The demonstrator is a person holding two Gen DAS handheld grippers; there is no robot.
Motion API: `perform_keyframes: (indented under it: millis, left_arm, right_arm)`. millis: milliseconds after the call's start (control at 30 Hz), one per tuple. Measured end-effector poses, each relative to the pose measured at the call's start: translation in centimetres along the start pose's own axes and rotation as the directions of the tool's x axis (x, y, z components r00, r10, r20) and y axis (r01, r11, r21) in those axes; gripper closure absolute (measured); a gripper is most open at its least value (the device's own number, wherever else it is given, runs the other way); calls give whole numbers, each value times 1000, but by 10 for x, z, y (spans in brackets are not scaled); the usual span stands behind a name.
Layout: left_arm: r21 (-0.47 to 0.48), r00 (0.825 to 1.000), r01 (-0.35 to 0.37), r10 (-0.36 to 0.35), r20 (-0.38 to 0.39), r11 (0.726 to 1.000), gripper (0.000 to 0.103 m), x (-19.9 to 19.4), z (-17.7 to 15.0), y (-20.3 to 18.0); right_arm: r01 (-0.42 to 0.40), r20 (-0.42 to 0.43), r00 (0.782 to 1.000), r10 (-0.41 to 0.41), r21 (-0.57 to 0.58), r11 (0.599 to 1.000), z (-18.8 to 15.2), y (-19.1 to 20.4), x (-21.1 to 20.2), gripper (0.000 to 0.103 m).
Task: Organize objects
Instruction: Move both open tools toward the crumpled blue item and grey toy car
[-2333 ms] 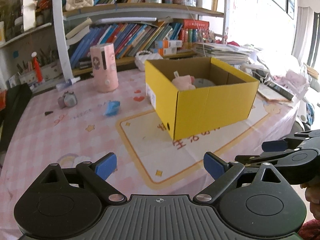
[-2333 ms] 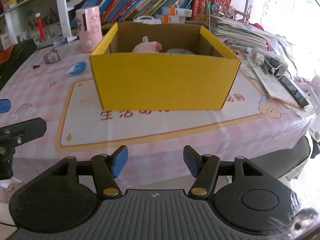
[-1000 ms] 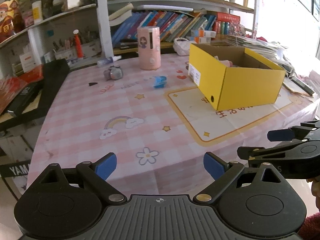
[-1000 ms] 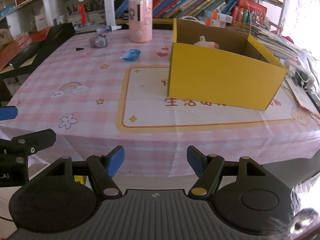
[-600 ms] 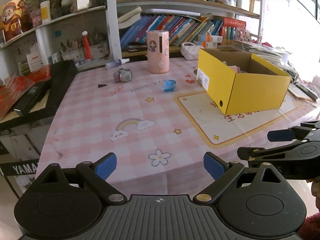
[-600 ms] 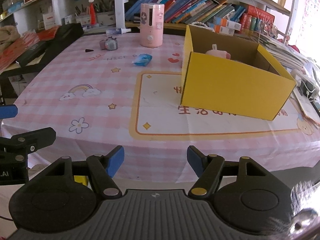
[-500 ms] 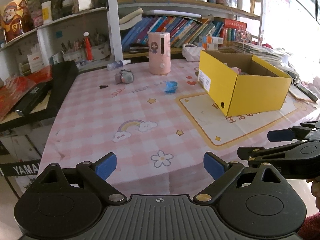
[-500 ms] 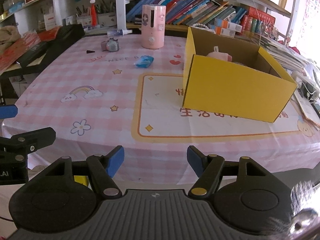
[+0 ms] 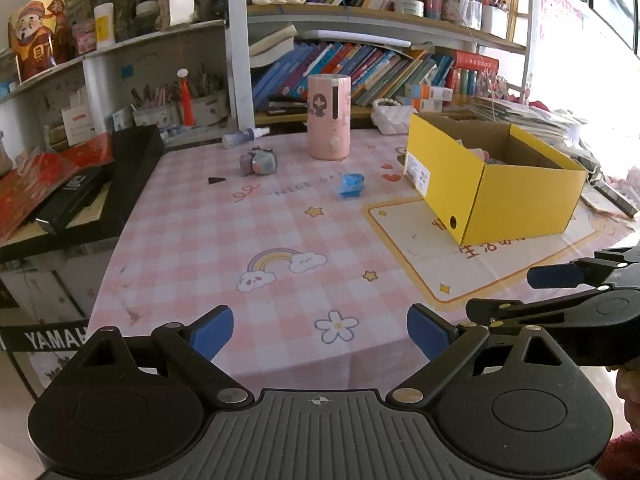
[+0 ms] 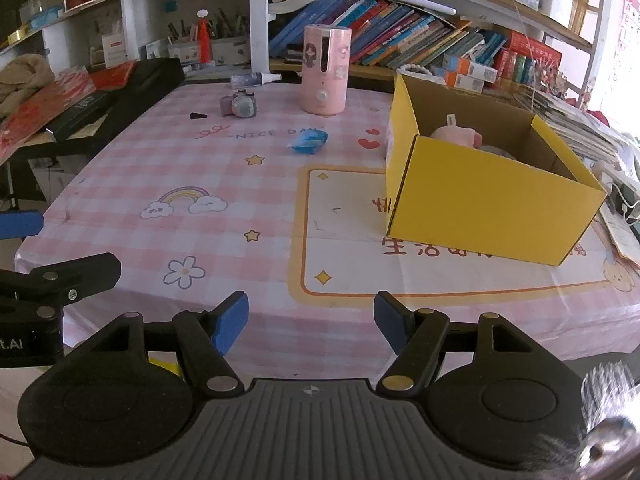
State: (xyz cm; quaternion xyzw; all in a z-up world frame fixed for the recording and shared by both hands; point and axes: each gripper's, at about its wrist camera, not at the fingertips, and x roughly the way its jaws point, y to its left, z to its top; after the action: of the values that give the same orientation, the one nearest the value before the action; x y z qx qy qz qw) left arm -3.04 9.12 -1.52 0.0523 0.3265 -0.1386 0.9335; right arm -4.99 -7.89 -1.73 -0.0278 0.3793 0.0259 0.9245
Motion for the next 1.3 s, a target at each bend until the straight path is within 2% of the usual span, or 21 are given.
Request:
perform_keyframes:
  millis: [433, 1300]
  left_arm:
    - [-29, 1000, -20, 20, 11, 999, 7, 17, 10, 10]
    - [-95, 994, -89, 94, 50, 991, 8, 98, 81, 29]
  right_arm:
    - [-33, -7, 999, 33, -7, 999, 13, 2, 23, 36]
    - [-96, 46, 994, 99, -61, 994, 112, -18, 107, 38]
